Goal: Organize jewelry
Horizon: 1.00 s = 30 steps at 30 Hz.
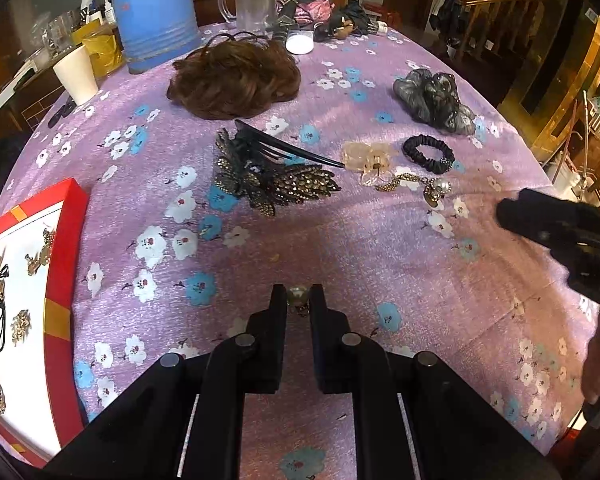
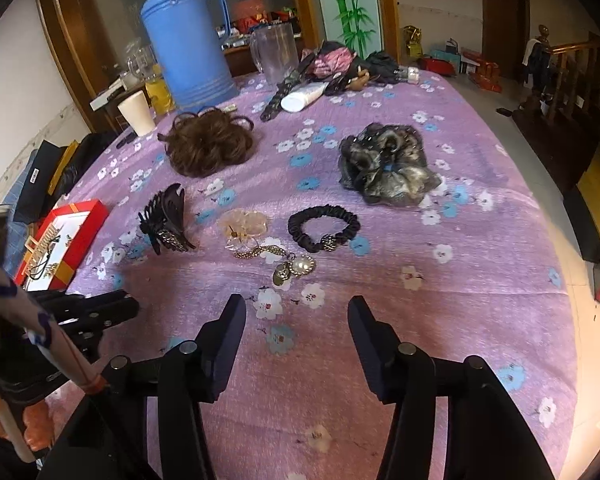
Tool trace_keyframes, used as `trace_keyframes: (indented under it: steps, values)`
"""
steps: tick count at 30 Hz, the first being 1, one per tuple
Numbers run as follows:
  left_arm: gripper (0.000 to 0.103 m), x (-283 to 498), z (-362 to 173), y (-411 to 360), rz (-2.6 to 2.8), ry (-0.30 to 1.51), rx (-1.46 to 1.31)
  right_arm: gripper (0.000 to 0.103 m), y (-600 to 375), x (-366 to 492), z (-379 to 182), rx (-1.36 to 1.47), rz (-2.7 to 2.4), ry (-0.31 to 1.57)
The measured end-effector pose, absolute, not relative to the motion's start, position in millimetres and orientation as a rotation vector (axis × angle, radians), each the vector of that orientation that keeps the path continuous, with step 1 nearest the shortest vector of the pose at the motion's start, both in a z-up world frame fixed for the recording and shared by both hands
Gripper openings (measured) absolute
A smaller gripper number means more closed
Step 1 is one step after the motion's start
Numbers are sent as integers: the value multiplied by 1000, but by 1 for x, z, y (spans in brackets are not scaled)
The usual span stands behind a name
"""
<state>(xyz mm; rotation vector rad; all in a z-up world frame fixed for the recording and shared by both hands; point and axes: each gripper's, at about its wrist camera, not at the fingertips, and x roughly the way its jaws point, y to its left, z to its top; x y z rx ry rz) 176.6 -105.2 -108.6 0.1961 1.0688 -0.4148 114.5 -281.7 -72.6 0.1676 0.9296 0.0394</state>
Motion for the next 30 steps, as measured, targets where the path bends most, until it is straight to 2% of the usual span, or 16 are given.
trace_keyframes:
  steps: [4,8,12,14,16,27,30]
  values:
    - [10,178,-108,-101,-414,1070,186,50,-281,131,-87,188,48,962]
    - [10,179,-107,-98,-412,1073,176,48,-275,146,-96,188,63,978]
    - [10,180,-106,-96,-414,1072,169,34,-269,154,-97,180,88,974]
    - [10,180,-105,-96,-413,1072,168,32,-265,157,-98,162,79,977]
    - [10,180,-105,-96,-418,1072,166,19,-263,160,-100,157,83,981]
    - [10,182,-105,-96,-430,1074,151,17,-260,167,-106,127,71,997]
    - [10,182,-105,-95,-430,1075,147,9,-257,167,-105,111,63,996]
